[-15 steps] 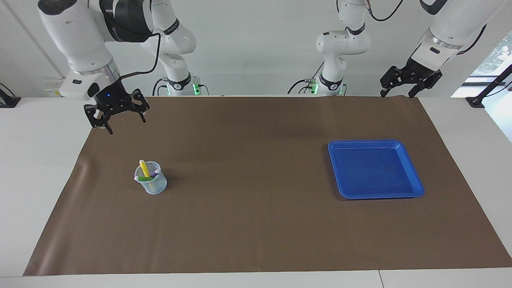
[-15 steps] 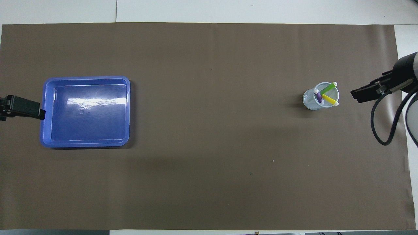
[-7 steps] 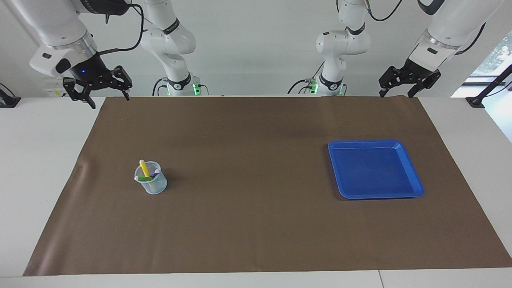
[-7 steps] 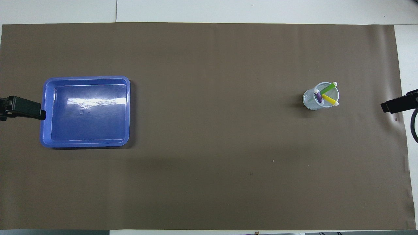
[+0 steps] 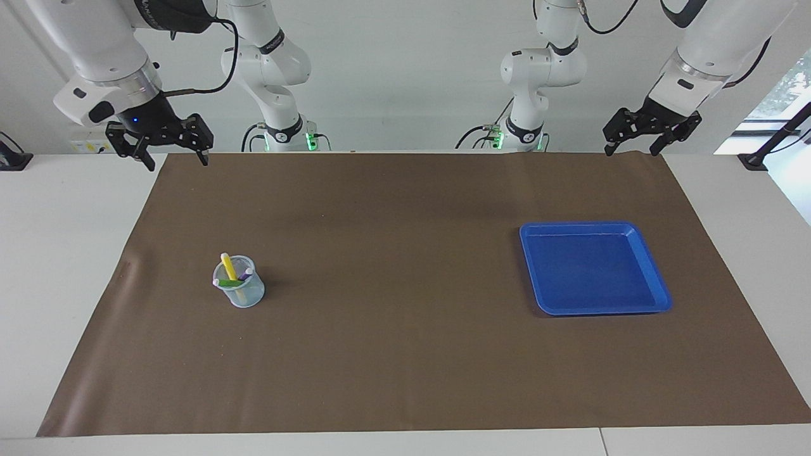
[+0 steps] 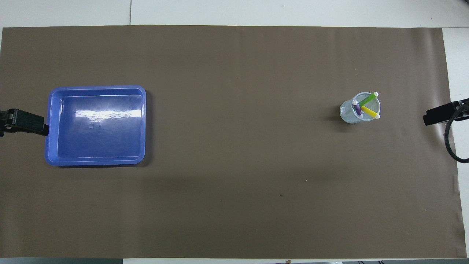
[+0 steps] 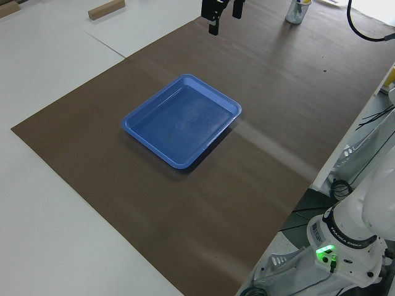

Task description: Transfer and insert pens with both arms

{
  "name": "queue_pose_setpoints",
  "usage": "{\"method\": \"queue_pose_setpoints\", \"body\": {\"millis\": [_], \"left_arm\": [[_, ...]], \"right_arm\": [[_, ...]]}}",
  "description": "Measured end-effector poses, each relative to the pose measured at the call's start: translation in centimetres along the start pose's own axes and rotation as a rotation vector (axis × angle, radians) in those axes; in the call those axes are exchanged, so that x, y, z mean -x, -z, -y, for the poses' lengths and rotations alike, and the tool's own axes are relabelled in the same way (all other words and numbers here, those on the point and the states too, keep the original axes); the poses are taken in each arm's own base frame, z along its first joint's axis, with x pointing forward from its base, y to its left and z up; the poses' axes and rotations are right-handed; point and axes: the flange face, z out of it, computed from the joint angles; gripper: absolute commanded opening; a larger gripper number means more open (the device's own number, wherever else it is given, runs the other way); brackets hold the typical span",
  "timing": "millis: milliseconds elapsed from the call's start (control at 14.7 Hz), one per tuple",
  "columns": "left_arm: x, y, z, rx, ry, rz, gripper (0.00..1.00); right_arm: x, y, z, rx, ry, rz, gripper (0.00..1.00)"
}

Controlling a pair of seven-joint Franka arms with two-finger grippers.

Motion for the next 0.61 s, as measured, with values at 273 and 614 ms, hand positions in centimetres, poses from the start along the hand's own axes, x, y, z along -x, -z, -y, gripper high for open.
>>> {"method": "queue_pose_setpoints", "body": {"millis": [273, 614], "left_arm": [[0.02, 0.01, 0.19, 0.000, 0.003, 0.000, 1.00], [0.04, 0.07, 0.40, 0.000, 0.007, -0.002, 1.00]], "right_arm": [[0.21, -0.09, -0.17, 0.003, -0.003, 0.001, 1.00], [0.23, -0.37, -0.27, 0.007, -0.004, 0.008, 1.00]]}}
